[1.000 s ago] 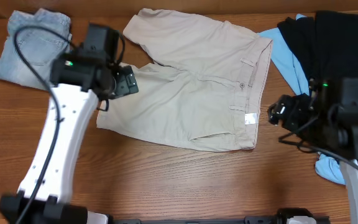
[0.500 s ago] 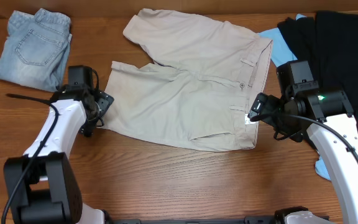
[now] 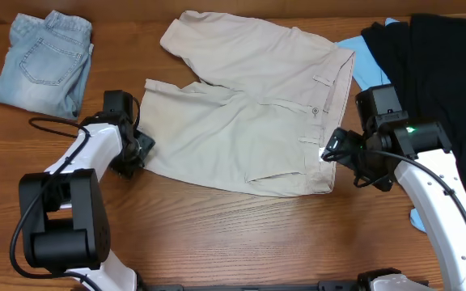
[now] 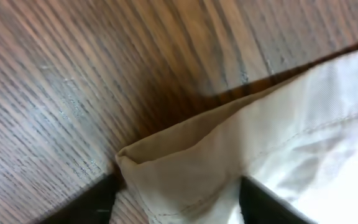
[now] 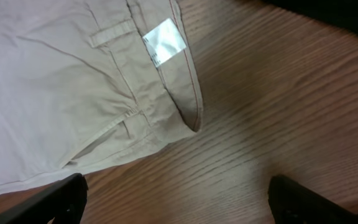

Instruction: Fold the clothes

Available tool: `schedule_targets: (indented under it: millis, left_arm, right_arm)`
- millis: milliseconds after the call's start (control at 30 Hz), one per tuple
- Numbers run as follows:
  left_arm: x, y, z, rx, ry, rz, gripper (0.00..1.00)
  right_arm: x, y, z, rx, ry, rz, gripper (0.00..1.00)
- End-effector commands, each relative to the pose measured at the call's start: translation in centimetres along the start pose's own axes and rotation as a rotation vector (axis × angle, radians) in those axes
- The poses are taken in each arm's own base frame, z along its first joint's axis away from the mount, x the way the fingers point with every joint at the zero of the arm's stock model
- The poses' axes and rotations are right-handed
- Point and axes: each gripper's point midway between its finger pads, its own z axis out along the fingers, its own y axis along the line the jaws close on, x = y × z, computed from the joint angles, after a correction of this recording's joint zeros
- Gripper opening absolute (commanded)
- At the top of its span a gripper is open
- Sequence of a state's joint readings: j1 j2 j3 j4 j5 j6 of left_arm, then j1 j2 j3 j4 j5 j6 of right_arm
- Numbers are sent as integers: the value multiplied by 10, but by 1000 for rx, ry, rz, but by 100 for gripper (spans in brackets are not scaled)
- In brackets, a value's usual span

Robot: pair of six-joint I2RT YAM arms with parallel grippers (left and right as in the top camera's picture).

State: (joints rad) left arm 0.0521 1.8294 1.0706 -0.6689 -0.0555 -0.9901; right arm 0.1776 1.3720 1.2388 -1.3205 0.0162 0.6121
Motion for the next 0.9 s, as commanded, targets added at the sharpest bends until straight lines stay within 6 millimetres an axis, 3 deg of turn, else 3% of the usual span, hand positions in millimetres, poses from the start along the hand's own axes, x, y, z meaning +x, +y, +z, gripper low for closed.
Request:
schedule_targets:
  millis: [0,33,67,133,367,533,867]
  left_arm:
    - [13,4,14,-24,53,1,37]
    - [13,4,14,-24,53,2,33]
    - [13,4,14,-23,52,8,13]
    - [13,5,14,-26,54,18,4]
    - [15,8,14,-38,64,35,4]
    - [16,9,14,-40,64,35,4]
    - [17,10,14,-48,69,36,4]
  right_arm:
    - [3,-4,4,18,-2,49,96]
    - [4,-5,5,22,3,67,96]
    - [9,-7,11,29,21,100,95]
    - [15,-12,20,47,41,148,93]
    - [47,-3,69,-5,131,195,86]
    - [58,6,96,-43,112,177,81]
    - [49,2,141,-10,31,185,75]
